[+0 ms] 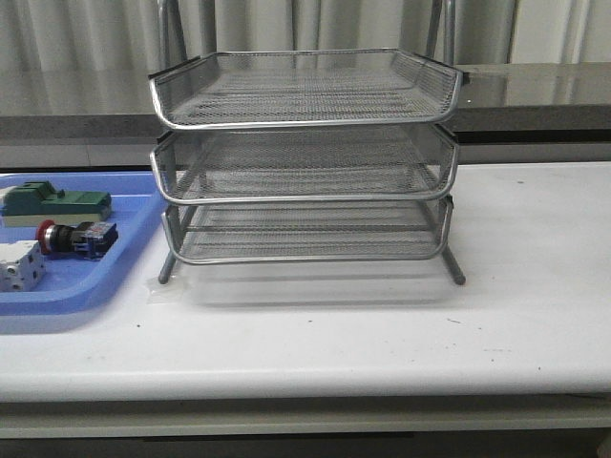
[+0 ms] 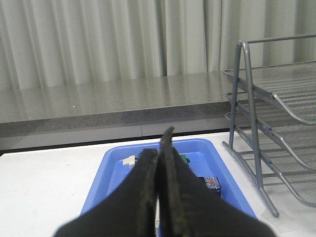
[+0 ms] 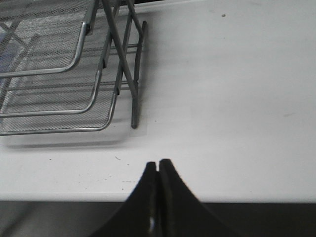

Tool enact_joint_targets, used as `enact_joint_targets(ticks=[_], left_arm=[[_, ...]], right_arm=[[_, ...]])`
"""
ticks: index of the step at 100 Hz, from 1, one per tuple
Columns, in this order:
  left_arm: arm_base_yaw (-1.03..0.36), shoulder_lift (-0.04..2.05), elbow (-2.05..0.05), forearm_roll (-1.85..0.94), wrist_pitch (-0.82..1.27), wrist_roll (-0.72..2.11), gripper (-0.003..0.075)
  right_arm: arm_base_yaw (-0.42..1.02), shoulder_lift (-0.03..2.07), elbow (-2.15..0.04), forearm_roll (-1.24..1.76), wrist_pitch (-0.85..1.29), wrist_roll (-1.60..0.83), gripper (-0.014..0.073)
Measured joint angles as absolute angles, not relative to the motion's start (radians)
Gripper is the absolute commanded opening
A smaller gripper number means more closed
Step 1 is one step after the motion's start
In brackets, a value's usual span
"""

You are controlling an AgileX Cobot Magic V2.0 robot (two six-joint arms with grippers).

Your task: Place button on rack with both arms

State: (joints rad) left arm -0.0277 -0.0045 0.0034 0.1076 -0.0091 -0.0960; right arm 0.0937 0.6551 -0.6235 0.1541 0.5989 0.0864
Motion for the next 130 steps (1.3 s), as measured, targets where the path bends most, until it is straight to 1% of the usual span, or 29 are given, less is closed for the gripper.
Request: enact_joint_targets(ticks=[15, 24, 28, 31, 36, 38, 43, 46, 50, 53, 70, 84, 96, 122, 130], left_arm=[[-0.028, -0.004, 0.003, 0.108, -0.009, -0.096, -0.002], [-0.028, -0.004, 0.003, 0.108, -0.009, -0.096, -0.002], [-0.028, -0.004, 0.003, 0.108, -0.009, -0.096, -0.002], [-0.028, -0.004, 0.003, 0.108, -0.009, -0.096, -0.002], [-0.028, -0.004, 0.003, 0.108, -0.009, -0.096, -0.002], [-0.028, -0.004, 0.003, 0.108, -0.009, -0.096, -0.002], [-0.028, -0.004, 0.003, 0.108, -0.009, -0.096, -0.002], [-0.028, -0.004, 0.003, 0.108, -0.009, -0.096, -0.002], [-0.028, -0.004, 0.003, 0.108, -0.009, -0.096, -0.002], [-0.028, -0.004, 0.003, 0.108, -0.009, -0.096, -0.002], [-0.028, -0.004, 0.003, 0.108, -0.009, -0.096, -0.002], [-0.028, -0.004, 0.003, 0.108, -0.009, -0.096, -0.002], [-0.028, -0.004, 0.003, 0.108, -0.009, -0.096, -0.002], [-0.028, -0.004, 0.003, 0.108, -0.009, -0.096, -0.002], [-0.028, -0.004, 0.003, 0.108, -0.009, -0.096, -0.002]], right_arm=[[0.094, 0.734, -0.625, 0.232, 0.584, 0.086, -0.0048], [0.094, 0.773, -0.625, 0.291, 0.584, 0.086, 0.0017], [0.094, 0.792, -0.625, 0.321, 0.584, 0.086, 0.0085], [0.094, 0.805, -0.625, 0.339, 0.584, 0.086, 0.0119], [0.094, 0.831, -0.625, 0.371, 0.582, 0.086, 0.0224], [0.094, 0.838, -0.625, 0.384, 0.582, 0.086, 0.0252], [0.096, 0.863, -0.625, 0.412, 0.578, 0.086, 0.0363], [0.096, 0.874, -0.625, 0.429, 0.574, 0.086, 0.041], [0.096, 0.891, -0.625, 0.446, 0.568, 0.086, 0.0458], [0.097, 0.902, -0.625, 0.46, 0.562, 0.086, 0.0472], [0.097, 0.977, -0.625, 0.556, 0.499, 0.045, 0.0465], [0.097, 1.052, -0.625, 0.721, 0.451, -0.078, 0.0465], [0.097, 1.133, -0.625, 0.913, 0.438, -0.249, 0.0465], [0.097, 1.306, -0.625, 1.441, 0.456, -0.758, 0.0465], [0.097, 1.353, -0.626, 1.586, 0.465, -0.881, 0.0465]])
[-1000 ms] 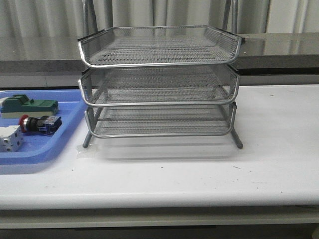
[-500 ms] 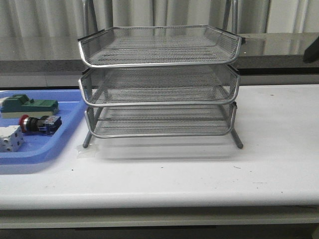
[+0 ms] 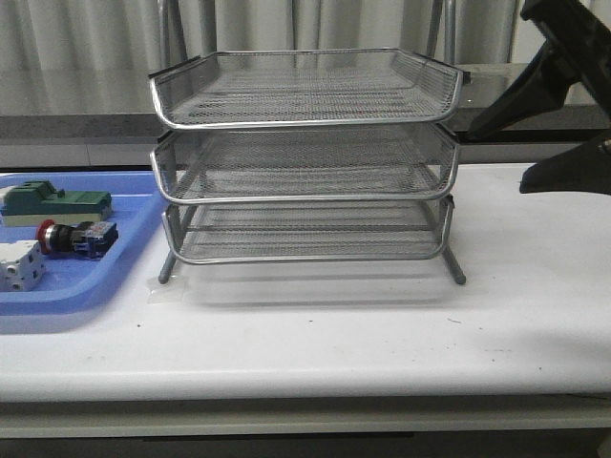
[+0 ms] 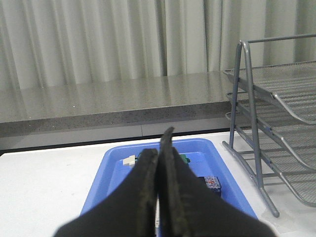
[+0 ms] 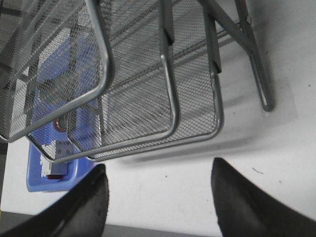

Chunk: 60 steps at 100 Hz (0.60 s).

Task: Place button on rack with both arms
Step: 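Reach the right gripper to the middle wire tray's front edge and grasp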

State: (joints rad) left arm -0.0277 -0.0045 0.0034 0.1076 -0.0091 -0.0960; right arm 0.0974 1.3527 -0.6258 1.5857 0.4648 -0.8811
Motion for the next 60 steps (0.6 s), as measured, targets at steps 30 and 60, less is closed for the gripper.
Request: enact_joint_targets(ticks=[30, 60], left_arm=[[-0.028, -0.004, 0.003, 0.108, -0.009, -0.096, -0.002], [-0.028, -0.004, 0.003, 0.108, -0.009, -0.096, -0.002]], right_arm=[[0.097, 1.528, -0.671, 1.791, 0.572, -1.094, 0.0465], [0.097, 1.663, -0.766, 1.797, 0.644, -1.11, 0.0465]])
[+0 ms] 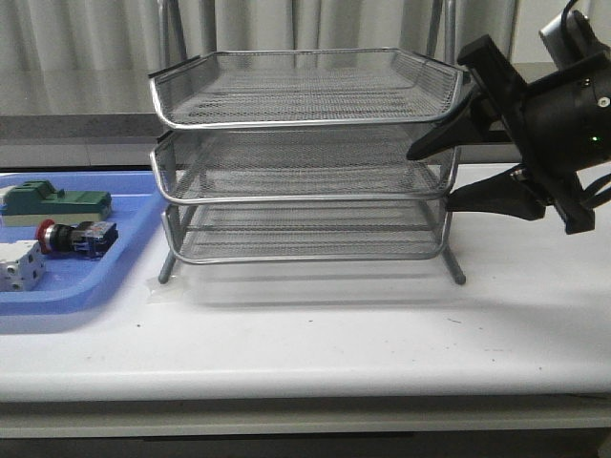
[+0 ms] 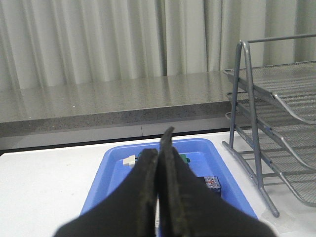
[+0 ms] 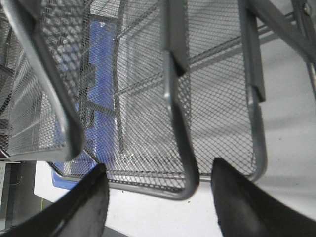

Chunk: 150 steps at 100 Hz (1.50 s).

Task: Place button on rack with both arms
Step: 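Reach the right gripper to the middle wire tray's front edge and grasp, then pull the middle wire tray out toward the robot with the right gripper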

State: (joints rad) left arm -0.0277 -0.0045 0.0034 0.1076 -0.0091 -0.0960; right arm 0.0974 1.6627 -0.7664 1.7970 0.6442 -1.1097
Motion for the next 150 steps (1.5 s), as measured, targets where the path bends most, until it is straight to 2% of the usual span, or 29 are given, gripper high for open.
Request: enact_joint_targets(ticks=[12, 18, 44, 58, 95, 150], left_arm=[[-0.028, -0.004, 0.003, 0.108, -0.009, -0.096, -0.002], [-0.028, -0.004, 0.003, 0.108, -0.009, -0.096, -0.002], [-0.028, -0.004, 0.003, 0.108, -0.009, -0.096, -0.002], [-0.028, -0.004, 0.003, 0.108, -0.009, -0.096, -0.002], [-0.028, -0.004, 0.003, 0.108, -0.009, -0.096, -0.002], [-0.028, -0.004, 0.003, 0.108, -0.009, -0.096, -0.002]], right_arm=[[0.097, 1.697, -0.795, 1.797, 0.668, -1.11, 0.0463], [0.097, 1.704, -0.801, 1.797, 0.67, -1.11, 0.0431], [0.097, 1.712, -0.801, 1.797, 0.671, -1.11, 0.012], [0.097, 1.715, -0.801, 1.78, 0.655, -1.11, 0.0014], [0.097, 1.707, -0.777, 1.755, 0.666, -1.106, 0.0005], [0.096, 1.429, -0.453, 1.703, 0.704, -1.135, 0.0005]])
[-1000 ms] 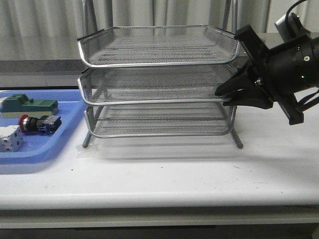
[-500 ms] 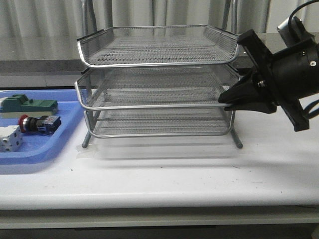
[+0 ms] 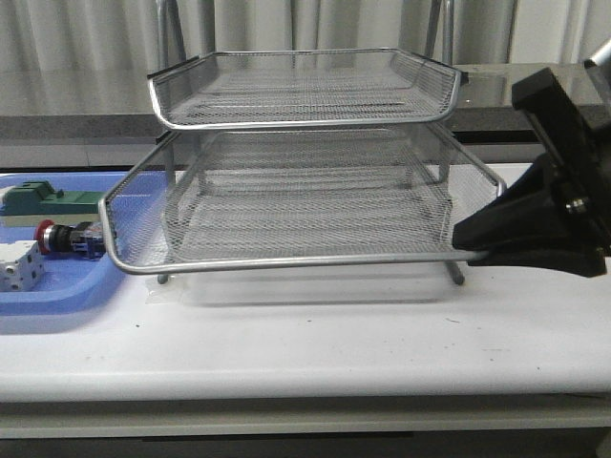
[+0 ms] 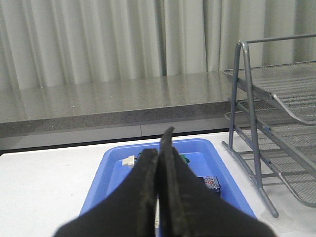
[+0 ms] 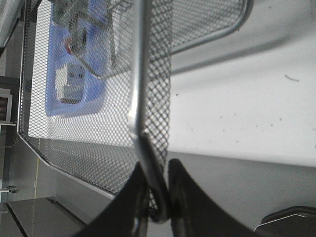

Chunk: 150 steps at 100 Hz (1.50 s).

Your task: Place button on rack with both arms

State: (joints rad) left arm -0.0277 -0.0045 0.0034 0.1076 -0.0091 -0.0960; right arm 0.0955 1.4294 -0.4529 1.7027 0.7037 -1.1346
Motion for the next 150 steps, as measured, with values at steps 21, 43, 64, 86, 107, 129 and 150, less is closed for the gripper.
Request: enact_joint_targets(ticks=[21, 43, 64, 86, 107, 129, 150], left_arm=[[-0.028, -0.004, 0.003, 0.108, -0.009, -0.096, -0.002], [-0.028, -0.004, 0.003, 0.108, -0.009, -0.096, -0.002], [-0.028, -0.004, 0.003, 0.108, -0.009, -0.096, -0.002], [-0.028, -0.004, 0.003, 0.108, -0.009, -0.096, -0.002], [-0.028, -0.004, 0.003, 0.108, -0.009, -0.096, -0.002], [-0.028, -0.004, 0.003, 0.108, -0.009, -0.096, -0.002], [-0.028, -0.004, 0.003, 0.108, -0.009, -0.096, -0.002]], right_arm=[[0.096, 1.372, -0.391, 1.699, 0.704, -1.135, 0.0007], [0.096, 1.372, -0.391, 1.699, 0.706, -1.14, 0.0179], [0.098, 1.36, -0.385, 1.663, 0.743, -1.175, 0.048], [0.098, 1.259, -0.385, 1.583, 0.76, -1.168, 0.0475], [0.098, 1.106, -0.389, 1.309, 0.725, -0.964, 0.0475], [0.098, 0.932, -0.491, 0.813, 0.751, -0.569, 0.0465], [0.098, 0.788, -0.638, 0.357, 0.891, -0.223, 0.0465]])
